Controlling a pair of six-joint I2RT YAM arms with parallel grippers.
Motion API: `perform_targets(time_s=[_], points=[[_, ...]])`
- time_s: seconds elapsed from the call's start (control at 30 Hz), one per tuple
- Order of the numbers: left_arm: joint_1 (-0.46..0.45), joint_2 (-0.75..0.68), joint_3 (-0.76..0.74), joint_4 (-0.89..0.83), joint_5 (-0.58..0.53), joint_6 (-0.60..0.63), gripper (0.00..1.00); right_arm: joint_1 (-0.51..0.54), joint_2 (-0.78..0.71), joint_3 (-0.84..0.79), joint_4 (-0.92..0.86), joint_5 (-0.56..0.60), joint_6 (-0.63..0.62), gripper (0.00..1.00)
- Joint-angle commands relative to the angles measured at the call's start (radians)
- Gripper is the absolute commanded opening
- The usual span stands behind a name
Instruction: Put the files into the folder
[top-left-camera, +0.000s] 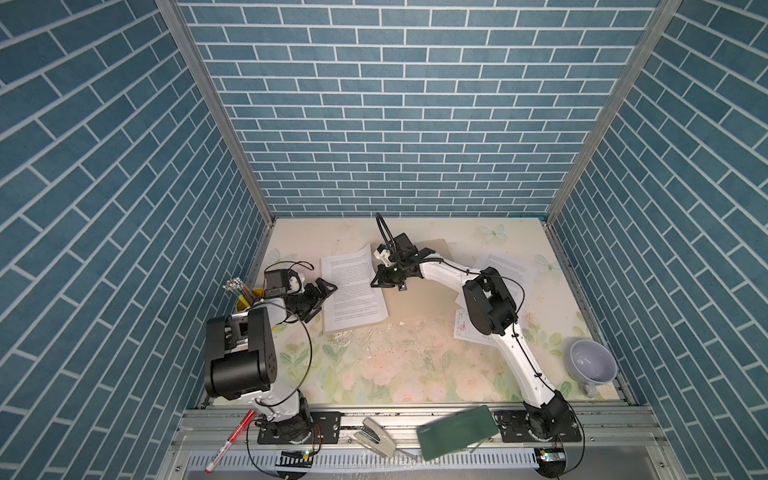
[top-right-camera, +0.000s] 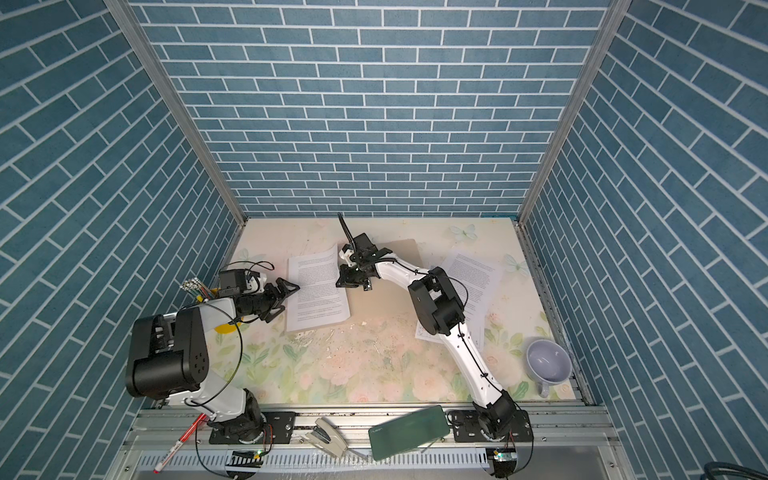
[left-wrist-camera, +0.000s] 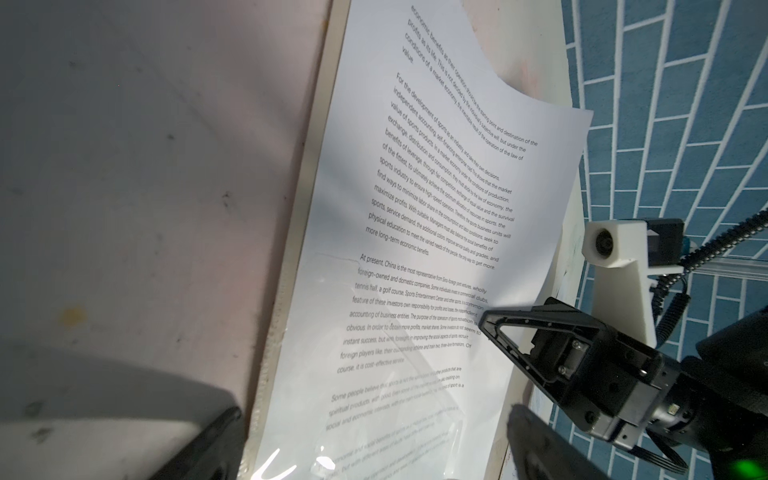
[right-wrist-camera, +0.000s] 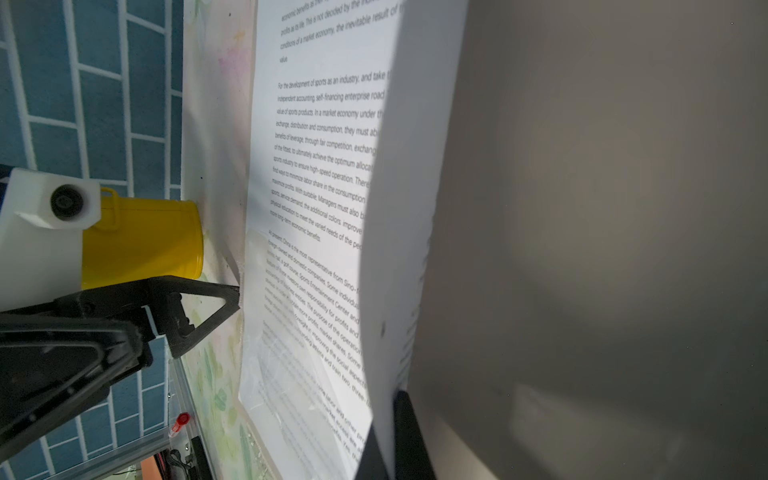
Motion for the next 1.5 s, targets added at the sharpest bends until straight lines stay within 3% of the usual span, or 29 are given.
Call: perform_targets(time_s=[0.0, 0.23, 0.37, 0.47, 0.63, 1.13, 1.47], points=[[0.002, 0.045, -0.03, -0.051, -0.036, -0.004, 1.0, 0.015, -0.007, 0.0, -0.019, -0.025, -0.034, 0.0], [0.002, 0.043, -0.026, -0.058, -0.044, 0.0, 1.0, 0.017, -0.012, 0.005, -0.05, 0.018, -0.049, 0.0], [0.002, 0.026, -0.025, -0.077, -0.061, 0.003, 1.0, 0.015, -0.024, 0.006, -0.07, 0.085, -0.043, 0.06], [0.001, 0.008, -0.019, -0.097, -0.082, 0.006, 1.0, 0.013, -0.038, 0.008, -0.07, 0.111, -0.026, 0.3], [0.002, -0.029, 0.012, -0.151, -0.129, 0.023, 1.0, 0.01, -0.07, 0.016, -0.07, 0.149, 0.01, 0.43], [-0.009, -0.13, 0.084, -0.281, -0.221, 0.023, 1.0, -0.039, -0.256, -0.149, -0.027, 0.281, 0.066, 0.49], [-0.197, -0.118, 0.165, -0.267, -0.308, -0.045, 0.98, -0.128, -0.401, -0.367, 0.052, 0.207, 0.106, 0.45]])
